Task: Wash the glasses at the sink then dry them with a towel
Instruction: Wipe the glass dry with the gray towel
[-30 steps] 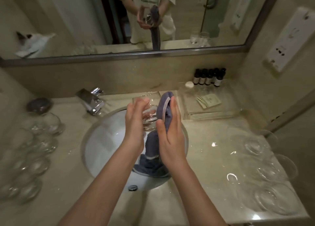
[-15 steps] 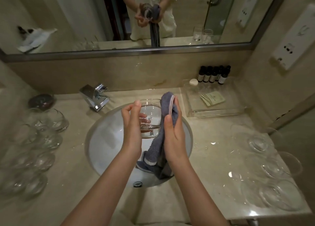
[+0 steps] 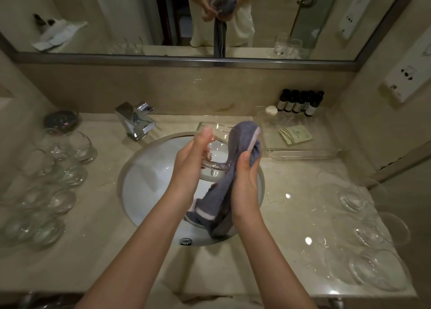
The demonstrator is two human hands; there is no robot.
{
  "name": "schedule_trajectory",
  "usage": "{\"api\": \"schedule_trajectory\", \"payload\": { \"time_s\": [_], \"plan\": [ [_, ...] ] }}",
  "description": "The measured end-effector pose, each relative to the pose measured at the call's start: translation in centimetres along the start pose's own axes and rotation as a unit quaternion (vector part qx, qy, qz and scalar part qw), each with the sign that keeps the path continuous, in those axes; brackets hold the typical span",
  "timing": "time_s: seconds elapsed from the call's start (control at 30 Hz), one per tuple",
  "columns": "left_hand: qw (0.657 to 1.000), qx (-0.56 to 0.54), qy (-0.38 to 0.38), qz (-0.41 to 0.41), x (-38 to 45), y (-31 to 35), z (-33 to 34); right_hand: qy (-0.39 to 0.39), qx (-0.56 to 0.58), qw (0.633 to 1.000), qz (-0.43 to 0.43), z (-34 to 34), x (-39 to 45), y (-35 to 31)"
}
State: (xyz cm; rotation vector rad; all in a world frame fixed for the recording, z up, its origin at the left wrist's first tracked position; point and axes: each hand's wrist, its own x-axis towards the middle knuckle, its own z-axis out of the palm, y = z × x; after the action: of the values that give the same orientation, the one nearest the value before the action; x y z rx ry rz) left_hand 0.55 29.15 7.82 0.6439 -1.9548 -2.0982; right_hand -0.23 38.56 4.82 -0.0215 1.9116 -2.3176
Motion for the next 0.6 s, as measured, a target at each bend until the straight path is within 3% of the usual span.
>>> {"api": "schedule_trajectory", "payload": {
  "time_s": [0.17, 0.3, 0.43, 0.6],
  "plan": [
    [0.993, 0.041, 0.108, 0.037, -1.0, -0.5, -1.5, -0.022, -0.035, 0.998, -0.045, 1.6, -0.6, -0.3],
    [0.996, 0.038, 0.055, 0.065, -1.4, 0.1, -3.1, -0.035, -0.009, 0.999, -0.031, 3.0, -0.8, -0.3],
    [0.993, -0.112, -0.006, -0.036, -1.2, 1.0, -5.0, -0.032, 0.06, 0.997, 0.02, 4.8, -0.9, 0.1],
    [0.997, -0.058, 0.025, -0.033, -0.8, 0.7, -7.7, -0.026, 0.027, 0.999, 0.012, 7.6, -1.7, 0.4]
  ]
}}
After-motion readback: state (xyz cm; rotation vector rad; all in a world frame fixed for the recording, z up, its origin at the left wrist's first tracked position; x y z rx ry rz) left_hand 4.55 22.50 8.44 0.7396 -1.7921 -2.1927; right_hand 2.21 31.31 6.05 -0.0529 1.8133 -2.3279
